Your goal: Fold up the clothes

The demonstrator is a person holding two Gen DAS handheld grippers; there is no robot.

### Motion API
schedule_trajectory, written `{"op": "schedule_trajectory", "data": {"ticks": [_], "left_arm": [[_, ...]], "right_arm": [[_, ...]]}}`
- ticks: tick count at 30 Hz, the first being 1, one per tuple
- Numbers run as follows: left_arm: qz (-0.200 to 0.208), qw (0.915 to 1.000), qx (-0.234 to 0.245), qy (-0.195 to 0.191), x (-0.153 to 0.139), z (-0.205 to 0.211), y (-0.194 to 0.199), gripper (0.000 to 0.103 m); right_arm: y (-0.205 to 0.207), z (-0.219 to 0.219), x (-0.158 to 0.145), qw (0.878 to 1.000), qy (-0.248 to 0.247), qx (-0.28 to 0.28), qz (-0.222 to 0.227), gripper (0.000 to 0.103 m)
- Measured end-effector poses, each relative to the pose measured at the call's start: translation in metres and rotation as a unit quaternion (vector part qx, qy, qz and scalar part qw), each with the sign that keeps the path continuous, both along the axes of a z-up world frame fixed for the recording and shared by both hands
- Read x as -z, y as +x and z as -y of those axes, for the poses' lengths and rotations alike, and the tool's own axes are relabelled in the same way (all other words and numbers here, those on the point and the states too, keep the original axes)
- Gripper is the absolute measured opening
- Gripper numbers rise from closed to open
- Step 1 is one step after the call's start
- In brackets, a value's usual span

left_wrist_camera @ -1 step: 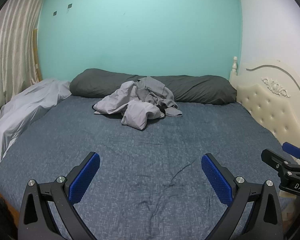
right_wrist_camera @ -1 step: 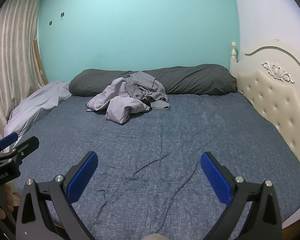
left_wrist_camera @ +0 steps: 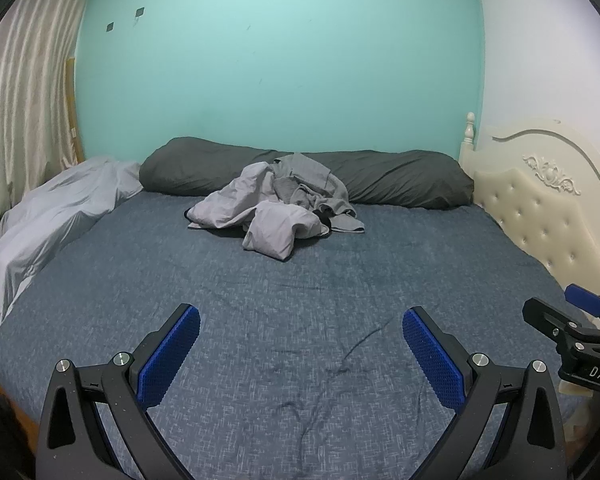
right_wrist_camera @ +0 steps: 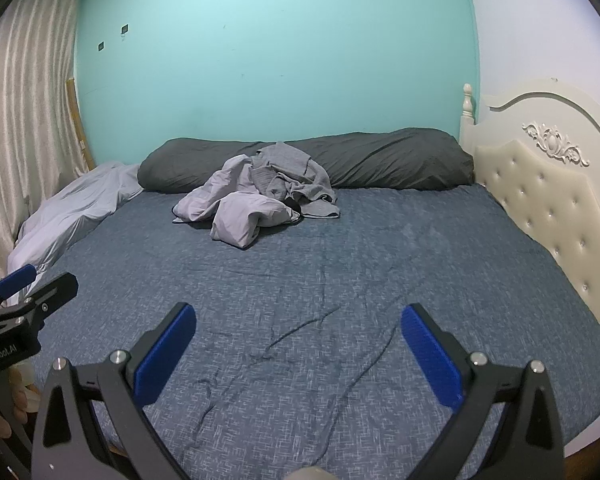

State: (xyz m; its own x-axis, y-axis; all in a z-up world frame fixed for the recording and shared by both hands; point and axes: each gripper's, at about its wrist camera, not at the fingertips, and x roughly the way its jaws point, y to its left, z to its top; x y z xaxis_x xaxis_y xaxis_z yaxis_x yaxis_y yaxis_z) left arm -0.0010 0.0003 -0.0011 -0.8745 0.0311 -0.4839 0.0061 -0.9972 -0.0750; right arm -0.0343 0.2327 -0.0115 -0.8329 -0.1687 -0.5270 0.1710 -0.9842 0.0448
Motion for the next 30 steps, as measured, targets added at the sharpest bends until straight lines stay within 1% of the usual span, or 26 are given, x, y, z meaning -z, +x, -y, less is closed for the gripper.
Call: {"op": "schedule_trajectory", "data": {"ticks": [10, 12, 21, 30], "left_arm": [[0.006, 1.0000, -0.001, -0.002, 0.0075, -0.0019, -0.0066, 0.103], [0.003, 1.0000, -0.002, -0.004, 0.0010, -0.0022, 0.0002, 0.103], [0.002, 1.0000, -0.003, 0.001, 0.0045, 0.0023, -0.0003, 0.103], [0.003, 1.0000, -0.006, -0.005, 0.0026, -0.0036, -0.0016, 0.103]], "right_arm": [[-0.0034, -0.0017, 0.0012, 1.000, 0.002, -0.002, 0.001, 0.103], [-0.0039, -0.0016, -0.0003, 1.000, 0.002, -0.002, 0.002, 0.103], [-0.0055, -0.0040, -0.0005, 1.000, -0.002, 0.000, 0.003, 0.103], [-0.0039, -0.0044, 0.0024, 1.000, -0.004, -0.001, 0.000, 0.103]]}}
